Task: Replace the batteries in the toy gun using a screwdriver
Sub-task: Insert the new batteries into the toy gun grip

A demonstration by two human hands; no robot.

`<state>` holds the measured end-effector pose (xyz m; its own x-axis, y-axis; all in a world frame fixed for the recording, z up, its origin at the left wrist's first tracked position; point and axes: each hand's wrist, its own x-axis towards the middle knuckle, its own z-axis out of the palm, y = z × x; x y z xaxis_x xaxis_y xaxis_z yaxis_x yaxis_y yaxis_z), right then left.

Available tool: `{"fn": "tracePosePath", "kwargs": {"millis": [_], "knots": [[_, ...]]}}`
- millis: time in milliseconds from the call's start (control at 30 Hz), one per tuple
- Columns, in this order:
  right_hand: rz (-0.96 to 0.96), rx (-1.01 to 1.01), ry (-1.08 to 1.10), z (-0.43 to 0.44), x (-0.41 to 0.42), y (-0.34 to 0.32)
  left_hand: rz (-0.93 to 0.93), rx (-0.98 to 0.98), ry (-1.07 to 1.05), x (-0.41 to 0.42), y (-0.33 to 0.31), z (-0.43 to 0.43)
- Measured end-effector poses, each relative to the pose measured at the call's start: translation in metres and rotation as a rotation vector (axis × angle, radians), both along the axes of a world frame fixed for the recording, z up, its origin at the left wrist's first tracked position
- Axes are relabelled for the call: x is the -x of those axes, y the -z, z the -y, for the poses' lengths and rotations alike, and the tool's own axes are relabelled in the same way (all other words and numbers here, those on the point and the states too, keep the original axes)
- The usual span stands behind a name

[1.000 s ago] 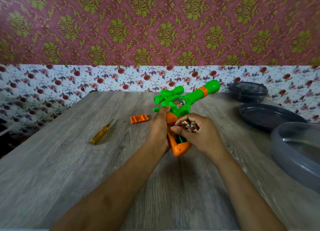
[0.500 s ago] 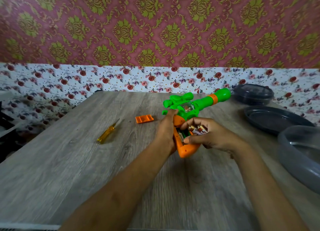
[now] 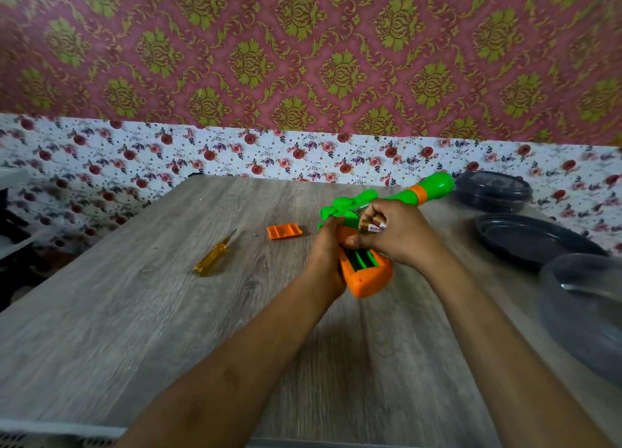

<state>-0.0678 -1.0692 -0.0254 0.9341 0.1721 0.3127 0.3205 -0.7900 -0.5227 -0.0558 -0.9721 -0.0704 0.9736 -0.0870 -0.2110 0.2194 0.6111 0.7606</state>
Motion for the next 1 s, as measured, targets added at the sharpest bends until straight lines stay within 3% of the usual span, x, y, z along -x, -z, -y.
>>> {"fn": "tracePosePath", "kwargs": {"millis": [133,267,367,633,867,1000], "knots": [[0.007,-0.429,0.028,0.002,0.002,0.018,-0.003,0.025,-0.032,0.0,0.001,-0.003],[-0.427,-1.044,0.052,0.015,0.004,0.034,0.012,-0.005,-0.037,-0.001,0.003,-0.006],[-0.555,-1.411,-0.07,0.02,0.005,0.04,0.038,0.005,-0.043,0.0,0.001,-0.007],[-0.432,-1.599,-0.007,0.023,0.001,0.044,0.059,0.029,-0.09,-0.004,0.003,-0.005],[-0.581,-1.808,0.157,0.028,-0.01,0.06,0.103,0.013,-0.08,-0.002,0.004,-0.004],[-0.55,-1.712,0.252,0.028,-0.007,0.059,0.103,0.009,-0.067,0.0,0.003,-0.005]]}}
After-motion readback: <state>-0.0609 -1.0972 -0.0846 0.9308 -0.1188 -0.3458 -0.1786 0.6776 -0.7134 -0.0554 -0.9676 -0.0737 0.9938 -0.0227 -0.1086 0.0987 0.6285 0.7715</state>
